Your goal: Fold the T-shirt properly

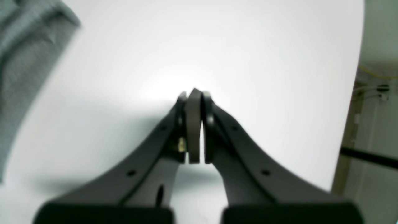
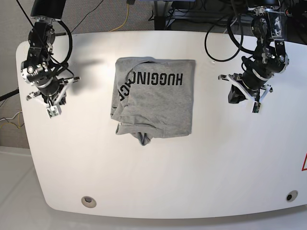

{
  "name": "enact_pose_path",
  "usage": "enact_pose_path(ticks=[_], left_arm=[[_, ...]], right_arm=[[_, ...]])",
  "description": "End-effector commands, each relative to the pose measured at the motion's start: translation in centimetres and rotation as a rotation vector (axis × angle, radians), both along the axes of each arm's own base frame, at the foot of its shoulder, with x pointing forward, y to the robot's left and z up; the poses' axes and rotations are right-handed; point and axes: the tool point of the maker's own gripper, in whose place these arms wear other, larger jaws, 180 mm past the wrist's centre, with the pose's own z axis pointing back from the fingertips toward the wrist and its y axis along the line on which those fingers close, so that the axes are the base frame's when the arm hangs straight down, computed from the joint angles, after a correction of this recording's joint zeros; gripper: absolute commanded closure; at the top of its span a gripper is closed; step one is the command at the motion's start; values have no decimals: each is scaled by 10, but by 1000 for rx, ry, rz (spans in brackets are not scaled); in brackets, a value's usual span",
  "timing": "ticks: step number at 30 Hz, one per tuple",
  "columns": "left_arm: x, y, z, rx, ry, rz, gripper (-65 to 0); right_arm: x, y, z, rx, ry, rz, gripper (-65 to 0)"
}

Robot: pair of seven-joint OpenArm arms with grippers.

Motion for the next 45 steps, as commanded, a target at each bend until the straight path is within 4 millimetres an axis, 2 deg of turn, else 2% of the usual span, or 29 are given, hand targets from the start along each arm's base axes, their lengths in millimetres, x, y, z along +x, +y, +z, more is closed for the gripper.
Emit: enact_pose_path(ticks=[1,12,22,25,34,45], left_arm=[[1,6,12,7,-46,9,-14],[-42,41,-10,48,46,80,-14],[-91,67,-27,102,144,85,-14],[-104,71,-32,109,177,98,-14],[-148,80,-48,122,285,121,-13],[-212,59,-73,54,435,165,-13]], right_arm=[[-6,-15,11,-29,-25,-5,0],[-76,-70,-5,-83,89,-100,0],[-130,-102,-9,-122,158,-153,0],[-145,-104,-12,-124,172,-158,0],[-191,-91,-35,-70,243,-187,0],[-252,-71,-67,26,341,-242,0]])
